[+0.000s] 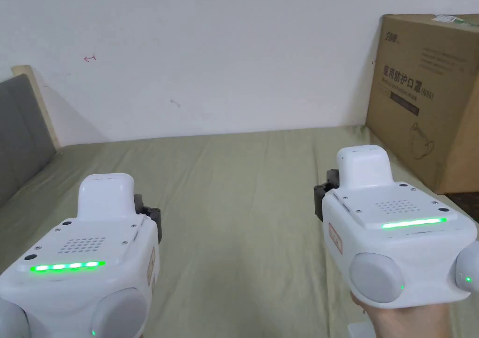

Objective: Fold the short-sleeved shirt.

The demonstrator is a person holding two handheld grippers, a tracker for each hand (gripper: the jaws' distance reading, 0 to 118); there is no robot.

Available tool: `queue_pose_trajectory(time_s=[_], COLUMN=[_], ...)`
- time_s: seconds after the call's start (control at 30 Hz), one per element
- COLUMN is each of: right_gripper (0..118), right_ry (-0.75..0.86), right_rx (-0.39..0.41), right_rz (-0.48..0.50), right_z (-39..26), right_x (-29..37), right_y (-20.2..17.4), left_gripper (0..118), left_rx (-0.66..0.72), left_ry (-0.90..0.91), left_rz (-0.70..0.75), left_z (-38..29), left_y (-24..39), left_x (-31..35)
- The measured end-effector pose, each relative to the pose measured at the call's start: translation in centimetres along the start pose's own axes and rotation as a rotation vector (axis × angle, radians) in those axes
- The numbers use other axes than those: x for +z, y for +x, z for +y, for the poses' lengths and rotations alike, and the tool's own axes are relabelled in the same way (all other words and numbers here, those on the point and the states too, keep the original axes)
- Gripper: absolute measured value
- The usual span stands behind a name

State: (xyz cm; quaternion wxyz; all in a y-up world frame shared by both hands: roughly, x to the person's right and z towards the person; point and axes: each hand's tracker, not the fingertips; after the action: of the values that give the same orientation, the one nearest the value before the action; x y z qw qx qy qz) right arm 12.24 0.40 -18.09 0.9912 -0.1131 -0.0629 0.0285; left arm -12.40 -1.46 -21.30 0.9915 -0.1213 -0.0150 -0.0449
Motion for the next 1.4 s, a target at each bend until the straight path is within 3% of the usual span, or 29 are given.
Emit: queue_pose_trajectory(time_s=[0.07,0.1,0.2,0.27,0.33,0.4,0.43,0.47,0.7,1.4], right_gripper=[0,0,0,13,59,108,117,118,118,118], right_ry=[0.011,0.024,0.048,0.055,0.057,0.057,0.070,0.094,0.102,0.052], right_rx=[-0.027,-0.032,-0.009,-0.019,-0.040,-0.042,-0.037,-0.028,-0.014,-0.037], right_rz=[0.030,0.030,0.005,0.005,0.015,0.009,0.001,-0.016,-0.017,-0.011], right_z=[0.2,-0.8,-1.2,-1.4,-1.4,-1.6,-1.7,-1.7,-1.6,-2.2], right_x=[1.3,-1.5,-1.1,-1.6,-1.9,-1.6,-1.5,-1.3,-0.9,-1.0], right_y=[-0.1,0.6,-0.1,0.6,0.9,0.4,0.4,0.3,0.4,0.8], left_gripper=[0,0,0,5,38,95,109,115,114,114], left_rx=[0.001,0.010,0.031,0.024,0.007,-0.003,-0.002,-0.002,0.061,-0.048], left_ry=[0.008,0.016,0.042,0.061,0.081,0.088,0.084,0.085,0.055,0.044], left_rz=[0.002,0.001,0.017,0.029,0.013,0.001,-0.004,-0.015,-0.051,0.016], left_z=[0.1,0.1,0.2,0.2,0.0,-0.1,-0.1,-0.1,0.8,0.2], left_y=[-0.1,-0.2,-0.3,-0.4,-0.4,-0.3,-0.4,-0.5,-0.7,0.9], left_x=[0.1,0.3,0.7,1.1,1.4,1.5,1.3,1.5,1.8,1.6])
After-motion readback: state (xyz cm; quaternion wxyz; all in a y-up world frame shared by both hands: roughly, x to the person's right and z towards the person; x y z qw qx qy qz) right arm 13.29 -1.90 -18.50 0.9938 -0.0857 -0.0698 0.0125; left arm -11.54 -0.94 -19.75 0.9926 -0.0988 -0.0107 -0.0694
